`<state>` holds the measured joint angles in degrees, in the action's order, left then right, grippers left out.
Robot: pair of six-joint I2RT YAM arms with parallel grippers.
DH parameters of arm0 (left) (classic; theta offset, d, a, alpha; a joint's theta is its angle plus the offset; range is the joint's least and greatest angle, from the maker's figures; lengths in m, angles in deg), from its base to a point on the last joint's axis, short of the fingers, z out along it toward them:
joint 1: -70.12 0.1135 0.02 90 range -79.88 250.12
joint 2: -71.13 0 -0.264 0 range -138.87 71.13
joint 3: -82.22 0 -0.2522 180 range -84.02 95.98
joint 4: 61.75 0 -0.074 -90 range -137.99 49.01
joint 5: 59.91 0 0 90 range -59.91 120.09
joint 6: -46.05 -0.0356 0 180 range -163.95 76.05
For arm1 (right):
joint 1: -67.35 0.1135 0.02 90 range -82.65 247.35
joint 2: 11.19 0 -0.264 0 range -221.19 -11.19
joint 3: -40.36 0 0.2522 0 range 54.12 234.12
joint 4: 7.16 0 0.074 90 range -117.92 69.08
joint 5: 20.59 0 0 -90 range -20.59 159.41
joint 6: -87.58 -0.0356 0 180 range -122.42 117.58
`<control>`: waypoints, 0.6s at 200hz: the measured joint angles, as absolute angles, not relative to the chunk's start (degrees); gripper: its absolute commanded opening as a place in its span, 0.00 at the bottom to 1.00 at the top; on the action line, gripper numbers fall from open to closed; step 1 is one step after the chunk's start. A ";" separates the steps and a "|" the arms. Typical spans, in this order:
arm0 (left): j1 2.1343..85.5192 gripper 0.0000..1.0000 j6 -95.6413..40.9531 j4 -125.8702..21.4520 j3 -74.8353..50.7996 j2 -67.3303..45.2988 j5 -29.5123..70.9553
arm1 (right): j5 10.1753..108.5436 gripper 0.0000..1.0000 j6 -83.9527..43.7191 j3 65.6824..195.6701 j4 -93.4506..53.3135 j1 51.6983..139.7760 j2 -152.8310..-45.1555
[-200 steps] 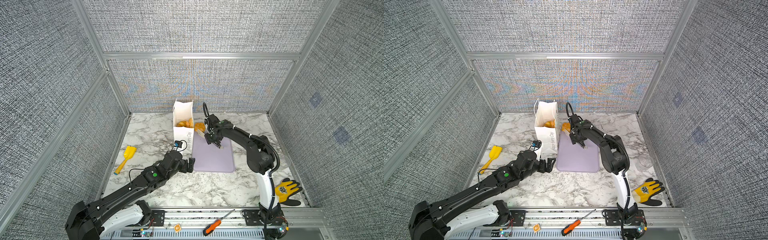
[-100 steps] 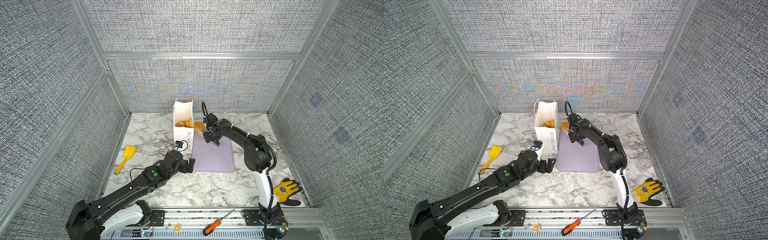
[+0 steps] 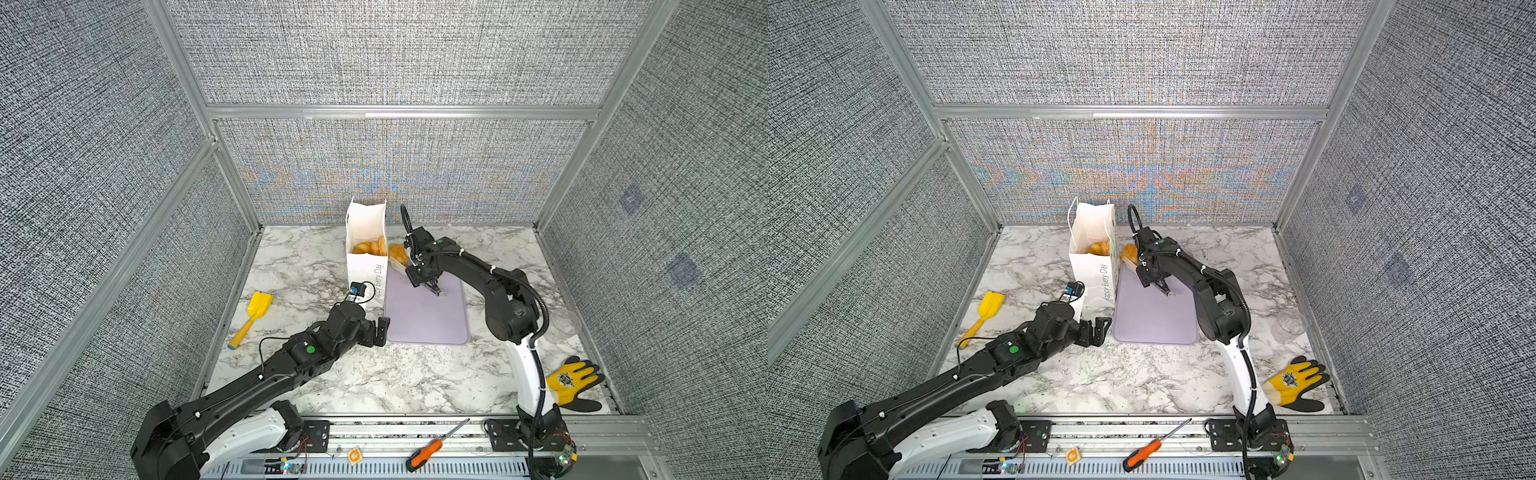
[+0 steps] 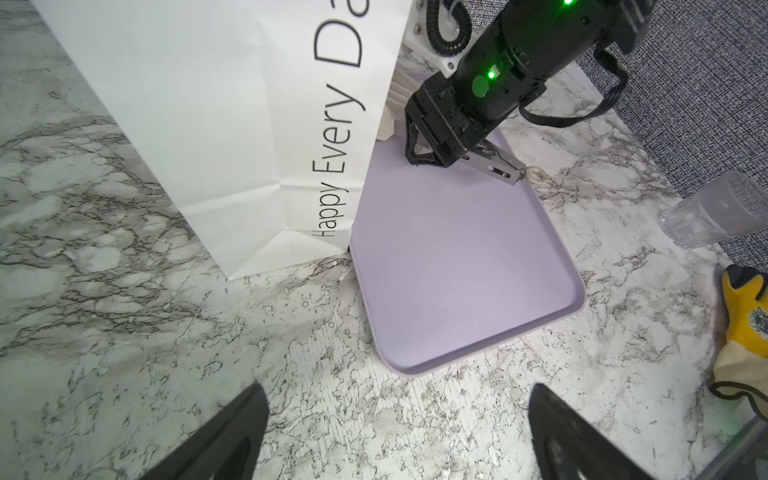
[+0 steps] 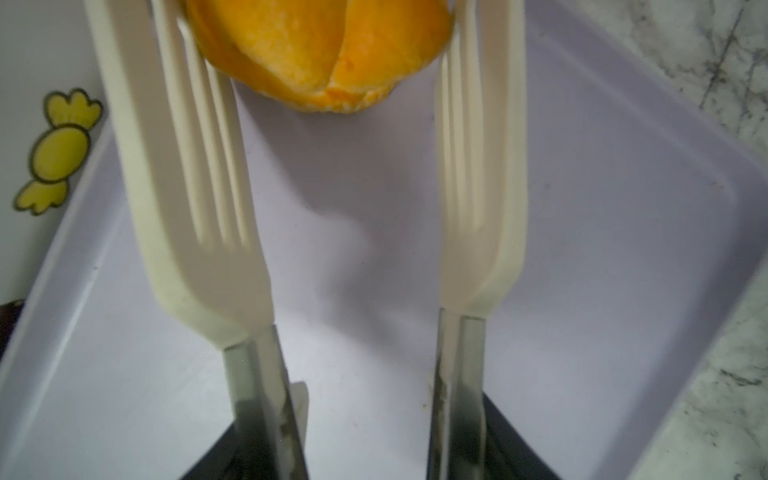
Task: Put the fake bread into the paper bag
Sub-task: 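Lower the open tongs around the yellow puff bun on the tray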
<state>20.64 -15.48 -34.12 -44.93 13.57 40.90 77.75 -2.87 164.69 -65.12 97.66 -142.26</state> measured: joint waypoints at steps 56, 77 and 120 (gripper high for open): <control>20.64 0.99 -15.48 -34.08 -44.95 13.92 40.90 | 77.99 0.43 -0.26 165.78 -67.29 97.66 -142.39; 20.64 0.99 -15.48 -33.95 -44.91 13.92 40.90 | 77.86 0.42 0.24 165.17 -67.88 97.66 -141.45; 20.64 0.99 -15.48 -33.20 -44.82 14.24 40.92 | 76.61 0.42 0.24 159.22 -68.25 97.77 -136.55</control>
<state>20.64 -15.48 -33.20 -44.82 14.24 40.92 76.61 0.24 159.22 -68.25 97.77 -136.55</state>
